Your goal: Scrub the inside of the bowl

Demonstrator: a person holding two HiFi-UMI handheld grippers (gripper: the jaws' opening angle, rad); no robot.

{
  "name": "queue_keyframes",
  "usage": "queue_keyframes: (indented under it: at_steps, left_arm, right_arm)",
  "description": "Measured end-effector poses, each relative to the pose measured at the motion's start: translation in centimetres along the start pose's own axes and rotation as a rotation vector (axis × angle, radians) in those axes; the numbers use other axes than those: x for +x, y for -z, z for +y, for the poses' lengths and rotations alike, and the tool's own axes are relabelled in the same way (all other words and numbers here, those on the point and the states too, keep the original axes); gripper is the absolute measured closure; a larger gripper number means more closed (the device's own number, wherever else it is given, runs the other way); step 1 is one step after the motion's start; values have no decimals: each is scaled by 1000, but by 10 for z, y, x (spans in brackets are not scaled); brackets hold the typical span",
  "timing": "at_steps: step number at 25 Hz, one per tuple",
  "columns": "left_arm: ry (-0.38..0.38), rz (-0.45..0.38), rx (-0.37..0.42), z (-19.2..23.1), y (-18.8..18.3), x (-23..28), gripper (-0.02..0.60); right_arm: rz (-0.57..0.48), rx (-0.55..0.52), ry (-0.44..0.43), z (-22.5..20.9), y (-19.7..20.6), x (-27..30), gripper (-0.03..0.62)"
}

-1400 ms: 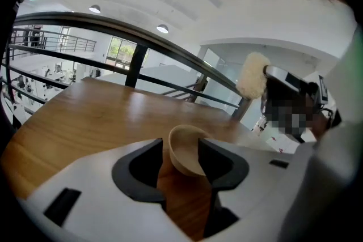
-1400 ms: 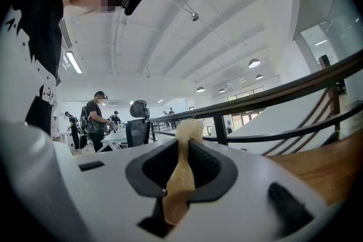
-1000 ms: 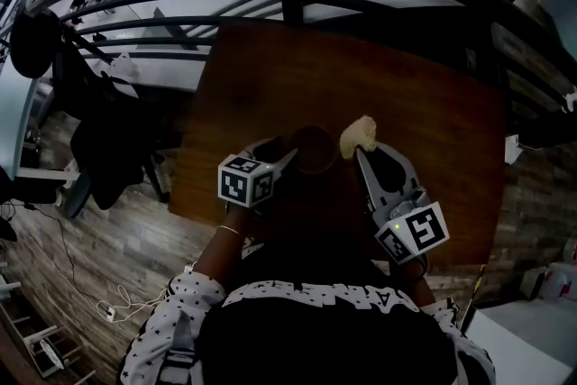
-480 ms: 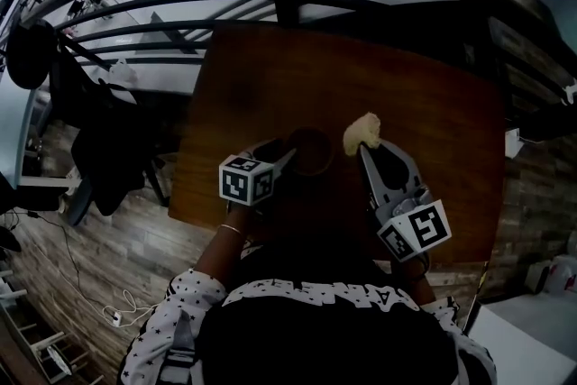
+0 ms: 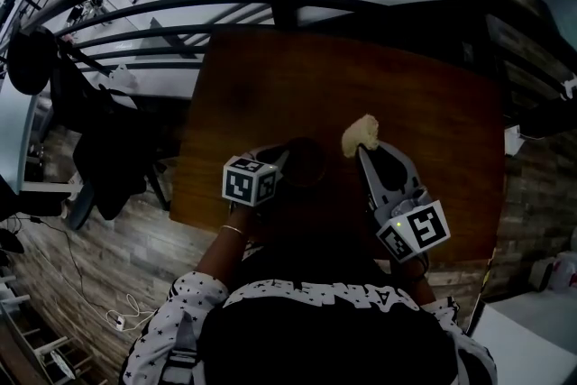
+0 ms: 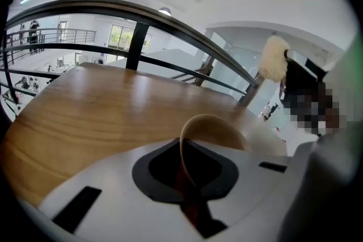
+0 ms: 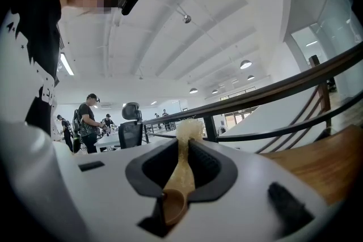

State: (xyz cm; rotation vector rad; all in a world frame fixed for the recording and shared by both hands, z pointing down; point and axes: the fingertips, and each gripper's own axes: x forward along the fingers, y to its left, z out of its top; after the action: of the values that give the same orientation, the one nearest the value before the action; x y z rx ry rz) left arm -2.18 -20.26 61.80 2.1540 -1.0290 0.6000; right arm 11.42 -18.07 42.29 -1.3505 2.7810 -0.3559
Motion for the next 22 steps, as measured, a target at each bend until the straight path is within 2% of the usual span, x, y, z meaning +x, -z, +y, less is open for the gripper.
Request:
queue_keyframes:
  at_steps: [3,10,14,22]
  left_arm:
    - [-12,15,27,-2,-1,-1,557]
    - [-55,-22,177,-9,-23,-19,560]
    - [-73,-75,245,-17,-47,-34,560]
    - [-115,-234,328,-37,-109,-76,560]
  right_arm:
    - [-1,-1,0,0,-1,-1,536]
    - [-6,-13,-11,7,-3,4,536]
    - [-18,-30,-22,12,-9,6,536]
    - [-83,-113,-78,35,-35,16,536]
